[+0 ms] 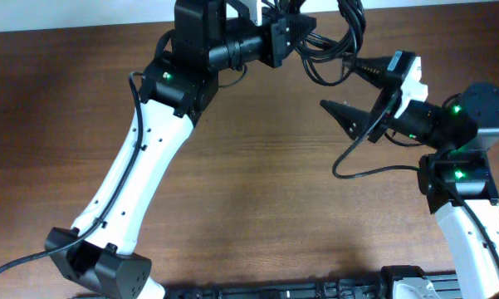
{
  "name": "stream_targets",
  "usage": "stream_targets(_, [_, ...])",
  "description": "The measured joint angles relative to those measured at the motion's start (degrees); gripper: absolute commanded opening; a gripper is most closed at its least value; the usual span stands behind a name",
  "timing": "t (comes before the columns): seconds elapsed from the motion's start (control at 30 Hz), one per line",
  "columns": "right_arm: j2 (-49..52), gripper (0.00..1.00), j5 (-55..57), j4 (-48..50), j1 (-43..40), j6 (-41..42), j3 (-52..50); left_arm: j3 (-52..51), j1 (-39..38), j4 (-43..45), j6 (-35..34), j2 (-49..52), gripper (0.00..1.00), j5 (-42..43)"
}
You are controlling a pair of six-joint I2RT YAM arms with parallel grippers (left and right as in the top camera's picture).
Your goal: Untangle cables
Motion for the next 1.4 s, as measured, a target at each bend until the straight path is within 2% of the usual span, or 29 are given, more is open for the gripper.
stream_targets(0.07, [0.00,0.15,-1.99,-0.02,0.00,0.13,0.00,0.02,-0.35,0.24,0.00,0.00,0.00,0.20])
stream_targets(0.1, [0.00,0.04,-2.62,-0.07,0.00,0.11,0.00,0.00,-0.57,0.26,0.02,0.00,0.00,-0.09])
stream_targets(0.27, [0.00,0.04,-6.08,0.72,0.00,-0.33,0.00,0.02,-1.11,0.22,-0.42,0.00,0.00,-2.16])
stream_targets(0.4, [0.00,0.04,-10.58,0.85,0.00,-4.70,0.00,0.02,-1.60,0.04,-6.10,0.00,0.00,-5.90])
stream_targets(0.43, [0.00,0.11,-10.78,0.85,0.00,-4.92,0.00,0.02,-1.68,0.04,-7.87,0.00,0.00,-6.56])
stream_targets(0.5, [0.00,0.74,-11.52,0.83,0.00,-5.73,0.00,0.00,-1.84,0.76,-12.41,0.00,0.00,-8.39])
stream_targets(0.53, [0.00,0.96,-12.85,0.68,0.00,-5.64,0.00,0.00,-1.66,2.16,-14.34,0.02,0.00,-9.66])
stream_targets(0.57, [0.00,1.00,-13.62,0.42,0.00,-5.79,0.00,0.00,-1.18,3.13,-15.65,0.02,0.00,-10.49])
stream_targets(0.73, [0.00,0.99,-12.85,-4.37,0.00,-5.27,0.00,0.02,1.64,3.08,-18.40,0.02,0.00,-12.39])
stream_targets(0.9, [-0.02,0.99,0.04,-10.23,0.00,2.80,0.04,0.02,7.15,-2.40,-17.16,0.02,0.00,-12.11])
stream_targets(1.0, [0.00,0.99,9.77,-12.76,0.00,8.28,0.04,0.02,10.73,-3.82,-6.82,0.02,0.00,-6.62])
stream_targets(1.13, [0.00,0.99,13.38,-12.90,0.00,11.69,0.04,0.02,13.66,-10.19,3.80,0.02,0.00,0.98])
stream_targets(1.17, [0.00,0.99,13.27,-12.85,0.00,12.09,0.04,0.02,14.58,-11.43,7.37,0.02,0.00,5.60])
stream_targets(1.23, [0.00,0.98,9.90,-12.87,0.00,12.28,0.04,0.02,15.08,-11.89,10.95,0.02,0.00,10.14])
stream_targets(1.3, [0.00,0.99,1.73,-11.54,0.00,12.46,0.04,0.02,14.51,-13.51,15.76,0.02,0.00,17.18])
stream_targets(1.4, [-0.04,0.99,-4.33,-7.41,0.00,12.66,0.09,0.02,12.81,-19.15,22.93,0.02,0.00,19.76])
